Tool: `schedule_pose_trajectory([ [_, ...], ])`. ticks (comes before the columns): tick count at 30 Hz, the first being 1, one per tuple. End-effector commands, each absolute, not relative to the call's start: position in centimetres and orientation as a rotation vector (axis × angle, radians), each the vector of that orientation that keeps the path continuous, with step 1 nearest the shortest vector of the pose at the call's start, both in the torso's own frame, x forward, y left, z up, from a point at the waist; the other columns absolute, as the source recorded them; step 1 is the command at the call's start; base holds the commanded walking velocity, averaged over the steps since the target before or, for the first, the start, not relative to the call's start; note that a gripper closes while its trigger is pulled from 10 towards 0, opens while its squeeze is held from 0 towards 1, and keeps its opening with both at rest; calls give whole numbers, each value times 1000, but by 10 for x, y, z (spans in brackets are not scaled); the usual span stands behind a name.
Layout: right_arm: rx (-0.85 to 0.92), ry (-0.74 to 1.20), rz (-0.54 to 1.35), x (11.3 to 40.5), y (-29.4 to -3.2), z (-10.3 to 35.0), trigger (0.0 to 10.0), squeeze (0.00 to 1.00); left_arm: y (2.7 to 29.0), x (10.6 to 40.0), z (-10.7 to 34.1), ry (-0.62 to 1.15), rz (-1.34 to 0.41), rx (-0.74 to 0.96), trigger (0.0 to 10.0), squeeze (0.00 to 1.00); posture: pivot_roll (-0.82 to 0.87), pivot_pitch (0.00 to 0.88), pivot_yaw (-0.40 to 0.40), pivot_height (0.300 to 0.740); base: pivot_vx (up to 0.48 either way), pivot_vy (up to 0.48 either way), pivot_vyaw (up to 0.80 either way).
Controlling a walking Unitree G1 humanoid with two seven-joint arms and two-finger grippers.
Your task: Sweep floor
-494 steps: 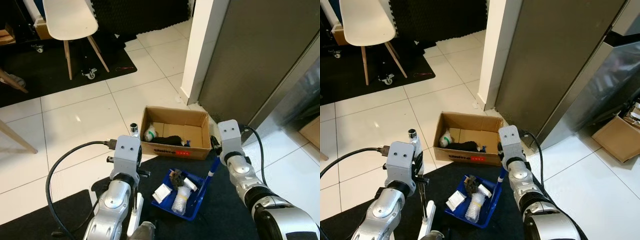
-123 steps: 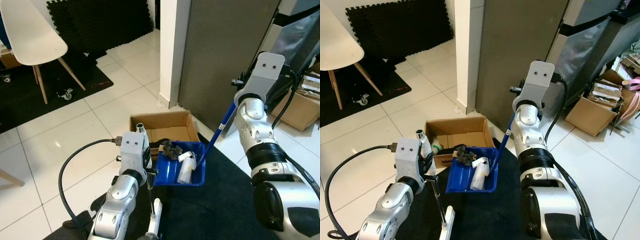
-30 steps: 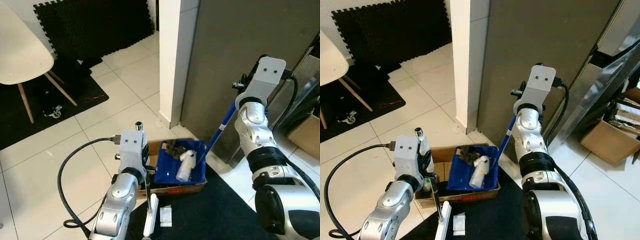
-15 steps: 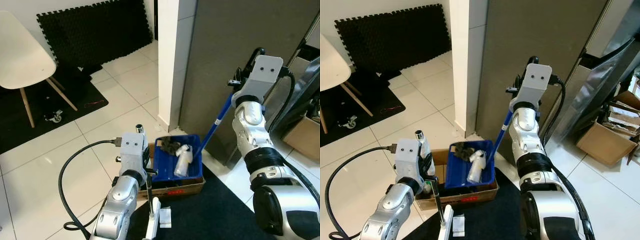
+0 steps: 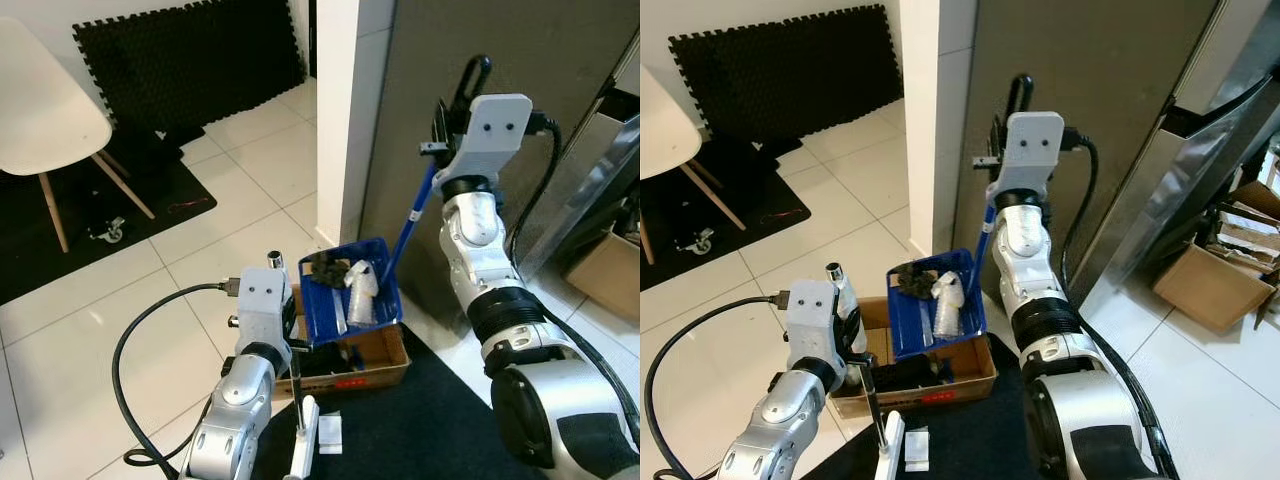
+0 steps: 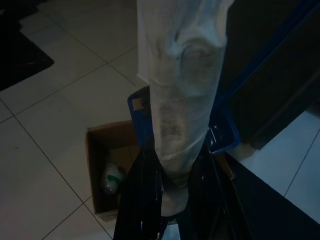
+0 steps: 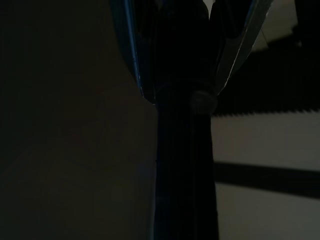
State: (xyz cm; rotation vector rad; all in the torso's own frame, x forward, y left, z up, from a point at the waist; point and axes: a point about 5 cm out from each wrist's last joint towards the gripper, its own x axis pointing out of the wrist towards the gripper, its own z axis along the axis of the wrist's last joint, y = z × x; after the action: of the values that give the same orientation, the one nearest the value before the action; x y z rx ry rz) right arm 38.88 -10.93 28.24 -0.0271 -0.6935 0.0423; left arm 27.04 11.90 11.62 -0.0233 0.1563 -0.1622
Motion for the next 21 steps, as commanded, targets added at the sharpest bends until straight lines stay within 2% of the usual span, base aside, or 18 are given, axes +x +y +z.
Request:
schedule_pose_trajectory([
  [1,-71,-815,73,380,-104,297,10000,0,118,268,118,148,-160,-16,10000,0,147,134,-48,740,0,0,0],
  [7,-136,-897,138,371,-93,301,10000,0,118,270,118,148,-167,-13,10000,0,143,130,-42,740,0,0,0],
  [12,-224,-978,252,359,-74,301,10000,0,117,272,118,146,-176,-11,10000,0,142,124,-37,740,0,0,0],
  [21,-251,-1028,359,349,-52,299,10000,0,115,272,118,146,-179,-12,10000,0,142,125,-39,740,0,0,0],
])
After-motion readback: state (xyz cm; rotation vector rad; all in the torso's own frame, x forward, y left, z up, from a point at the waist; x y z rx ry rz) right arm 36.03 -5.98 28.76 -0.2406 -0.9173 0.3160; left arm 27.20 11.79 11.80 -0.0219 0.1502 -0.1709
